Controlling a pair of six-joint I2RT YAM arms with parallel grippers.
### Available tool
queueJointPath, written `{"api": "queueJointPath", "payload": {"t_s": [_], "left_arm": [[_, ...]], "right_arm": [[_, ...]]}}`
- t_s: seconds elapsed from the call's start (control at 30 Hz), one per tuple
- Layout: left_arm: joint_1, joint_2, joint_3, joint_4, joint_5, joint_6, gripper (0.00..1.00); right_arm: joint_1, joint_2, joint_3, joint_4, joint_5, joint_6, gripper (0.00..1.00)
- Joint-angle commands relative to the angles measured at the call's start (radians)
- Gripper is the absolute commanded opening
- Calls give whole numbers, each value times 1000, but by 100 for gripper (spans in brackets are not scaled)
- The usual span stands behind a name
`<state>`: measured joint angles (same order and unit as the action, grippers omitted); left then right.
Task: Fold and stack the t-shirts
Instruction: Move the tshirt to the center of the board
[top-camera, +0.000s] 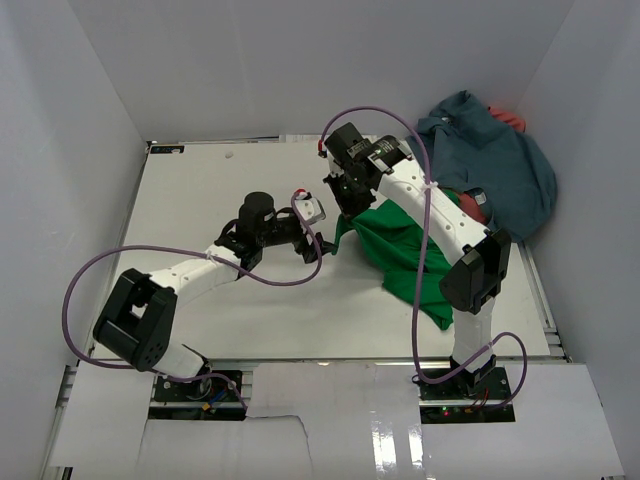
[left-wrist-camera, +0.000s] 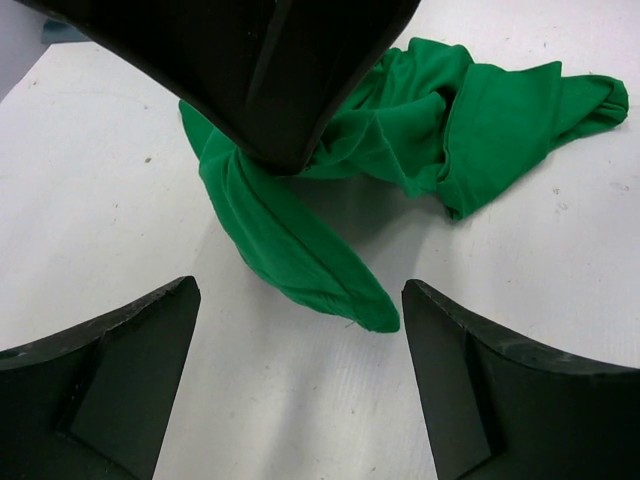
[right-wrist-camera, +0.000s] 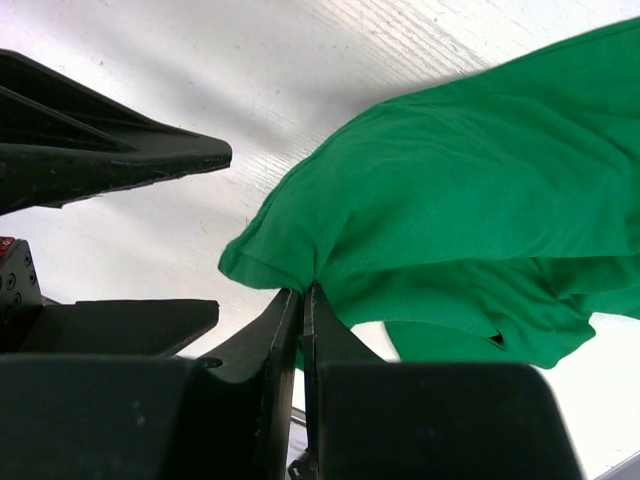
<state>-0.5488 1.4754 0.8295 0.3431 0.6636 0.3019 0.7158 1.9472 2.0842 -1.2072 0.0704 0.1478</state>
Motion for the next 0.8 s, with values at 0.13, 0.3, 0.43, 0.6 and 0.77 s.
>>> {"api": "queueJointPath", "payload": {"t_s": [0.13,0.3,0.43,0.6,0.77], "left_arm": [[-13,-18,17,-27,24,-7,92],[-19,8,33,-29,36,-32,91],[-28,23,43,-33,30,-58,91],[-30,60,86,-55,17,-113,88],[-40,121,135,-108,-10,-132,72]], "right_arm": [[5,-24,4,31,-21,10,8],[5,-22,7,31,-23,12,8],[5,-21,7,32,-29,16,8],[5,-24,8,35,-38,22,8],[5,-24,8,34,-37,24,8]]}}
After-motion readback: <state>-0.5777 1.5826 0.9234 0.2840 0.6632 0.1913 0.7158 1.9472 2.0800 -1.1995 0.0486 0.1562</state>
